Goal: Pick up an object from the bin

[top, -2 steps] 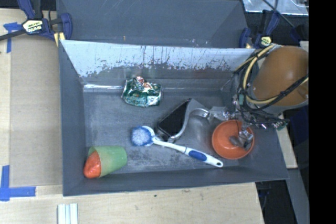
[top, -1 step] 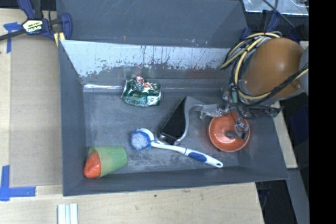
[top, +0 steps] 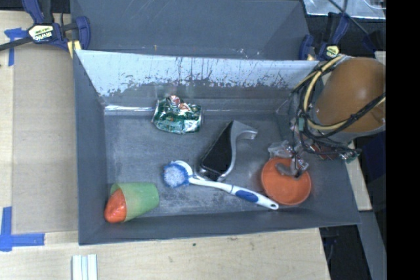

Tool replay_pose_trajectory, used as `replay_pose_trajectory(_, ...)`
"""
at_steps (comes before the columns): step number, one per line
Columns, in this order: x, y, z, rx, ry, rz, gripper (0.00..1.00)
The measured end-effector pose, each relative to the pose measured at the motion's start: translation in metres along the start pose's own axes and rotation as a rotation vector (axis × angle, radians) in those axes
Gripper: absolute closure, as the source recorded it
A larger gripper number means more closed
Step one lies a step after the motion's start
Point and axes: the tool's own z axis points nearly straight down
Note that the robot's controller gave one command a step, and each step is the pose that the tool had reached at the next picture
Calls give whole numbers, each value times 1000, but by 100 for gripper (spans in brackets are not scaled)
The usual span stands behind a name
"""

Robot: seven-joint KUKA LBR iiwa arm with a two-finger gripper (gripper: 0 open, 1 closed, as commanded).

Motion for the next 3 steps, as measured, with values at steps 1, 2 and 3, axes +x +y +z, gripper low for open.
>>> replay_pose_trajectory(1,0,0,0,0,0,0,100)
replay_pose_trajectory(2,0,1,-6,-2,0,-1,100)
replay_pose_trajectory(3,0,2,-21,-7,4,0,100)
